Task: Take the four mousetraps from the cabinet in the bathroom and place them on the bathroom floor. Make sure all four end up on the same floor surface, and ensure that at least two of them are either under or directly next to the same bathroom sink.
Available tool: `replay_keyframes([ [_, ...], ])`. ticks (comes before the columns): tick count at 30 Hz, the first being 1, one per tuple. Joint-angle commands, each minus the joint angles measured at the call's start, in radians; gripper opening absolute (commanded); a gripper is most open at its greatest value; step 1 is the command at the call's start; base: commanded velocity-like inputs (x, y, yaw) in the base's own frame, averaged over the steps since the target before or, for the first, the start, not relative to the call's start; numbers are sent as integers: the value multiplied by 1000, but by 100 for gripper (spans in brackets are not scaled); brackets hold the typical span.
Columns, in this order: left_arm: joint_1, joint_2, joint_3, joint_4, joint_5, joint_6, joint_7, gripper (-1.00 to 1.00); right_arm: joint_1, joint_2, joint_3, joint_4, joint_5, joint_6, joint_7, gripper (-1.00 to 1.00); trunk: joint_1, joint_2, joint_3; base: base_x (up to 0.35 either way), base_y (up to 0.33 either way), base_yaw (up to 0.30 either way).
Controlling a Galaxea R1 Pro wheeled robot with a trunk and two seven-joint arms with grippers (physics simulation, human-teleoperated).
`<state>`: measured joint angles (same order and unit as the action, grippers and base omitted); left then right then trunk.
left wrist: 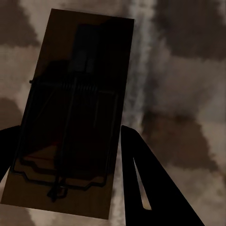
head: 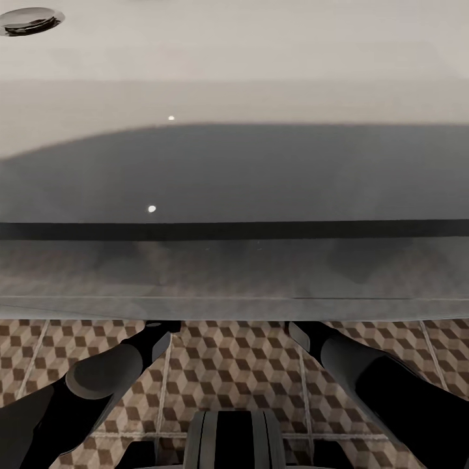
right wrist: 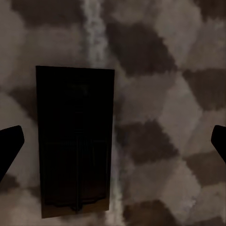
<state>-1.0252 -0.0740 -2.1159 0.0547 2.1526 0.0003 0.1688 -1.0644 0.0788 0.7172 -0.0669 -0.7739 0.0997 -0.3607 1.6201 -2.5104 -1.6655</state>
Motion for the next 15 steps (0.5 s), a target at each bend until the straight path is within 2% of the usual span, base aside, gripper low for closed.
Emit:
replay_keyframes([
  [1, 0, 0, 9, -1, 7, 61, 8, -100, 0, 0, 8, -2, -4, 8, -6, 100, 0, 0, -1, 0, 0, 0],
  [15, 0, 1, 9, -1, 7, 61, 8, -100, 0, -1, 8, -2, -3, 6, -6, 100, 0, 0, -1, 0, 0, 0],
])
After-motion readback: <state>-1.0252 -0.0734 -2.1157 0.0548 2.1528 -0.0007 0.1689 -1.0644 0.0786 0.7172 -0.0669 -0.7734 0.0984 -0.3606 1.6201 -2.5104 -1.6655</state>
